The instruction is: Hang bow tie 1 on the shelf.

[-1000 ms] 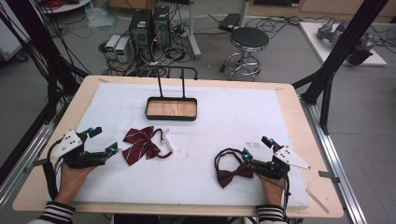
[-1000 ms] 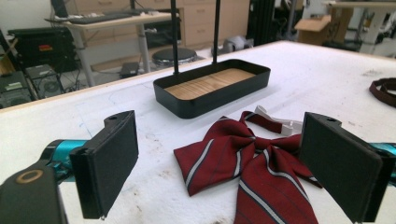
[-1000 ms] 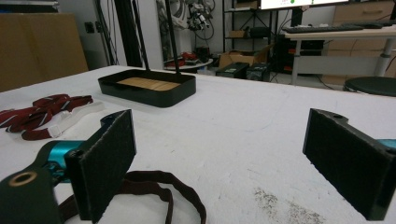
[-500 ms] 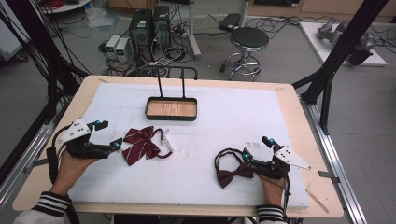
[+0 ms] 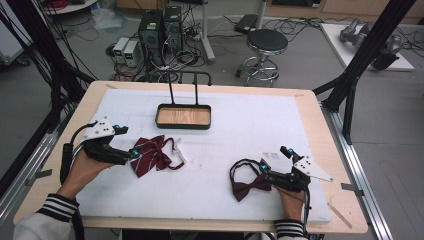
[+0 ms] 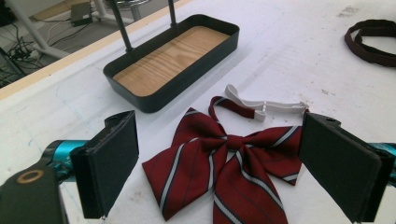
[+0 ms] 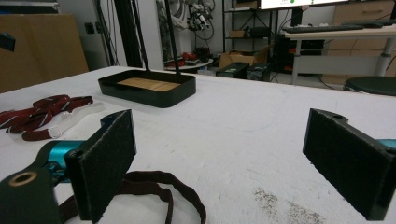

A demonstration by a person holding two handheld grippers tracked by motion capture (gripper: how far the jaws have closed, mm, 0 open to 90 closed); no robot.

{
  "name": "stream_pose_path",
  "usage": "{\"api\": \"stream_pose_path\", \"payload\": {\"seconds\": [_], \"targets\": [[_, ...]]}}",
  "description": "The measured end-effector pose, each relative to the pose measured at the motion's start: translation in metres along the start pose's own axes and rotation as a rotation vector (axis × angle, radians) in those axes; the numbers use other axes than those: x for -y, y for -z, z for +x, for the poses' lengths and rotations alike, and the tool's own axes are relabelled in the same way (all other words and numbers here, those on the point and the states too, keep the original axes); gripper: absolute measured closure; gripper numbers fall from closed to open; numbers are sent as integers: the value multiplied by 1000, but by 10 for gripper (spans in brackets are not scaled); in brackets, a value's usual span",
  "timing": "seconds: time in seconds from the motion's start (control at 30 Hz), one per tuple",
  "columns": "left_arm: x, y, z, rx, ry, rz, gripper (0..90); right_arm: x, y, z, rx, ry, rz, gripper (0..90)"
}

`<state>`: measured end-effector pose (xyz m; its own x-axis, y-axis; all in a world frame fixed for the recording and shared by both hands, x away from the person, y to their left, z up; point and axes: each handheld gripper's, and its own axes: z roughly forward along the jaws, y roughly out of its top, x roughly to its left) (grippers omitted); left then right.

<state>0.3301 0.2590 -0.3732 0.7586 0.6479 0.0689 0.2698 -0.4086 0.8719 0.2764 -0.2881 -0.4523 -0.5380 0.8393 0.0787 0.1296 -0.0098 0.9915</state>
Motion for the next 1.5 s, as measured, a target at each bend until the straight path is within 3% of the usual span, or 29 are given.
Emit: {"api": "stream_pose_path", "payload": {"seconds": [0.17,0.27,0.4,0.53,0.83,1.5], "targets": [[-5,-7,-1,13,-5,15,130,0,0,0,1,-2,0,88],[-9,-13,-2,18,12,53,133,0,0,1,2,-1,4,88],[-18,-21,-5,39,-17,90,133,0,0,0,0,-2,0,87],[-22,-28,-4,49,-13,130,133,0,0,0,1,-1,2,88],[-23,-50,-4,65,-36,235,133,0,0,1,1,-1,2,87],[-20,-78,-4,127,-84,379,189,0,0,1,-1,-2,5,87]]}}
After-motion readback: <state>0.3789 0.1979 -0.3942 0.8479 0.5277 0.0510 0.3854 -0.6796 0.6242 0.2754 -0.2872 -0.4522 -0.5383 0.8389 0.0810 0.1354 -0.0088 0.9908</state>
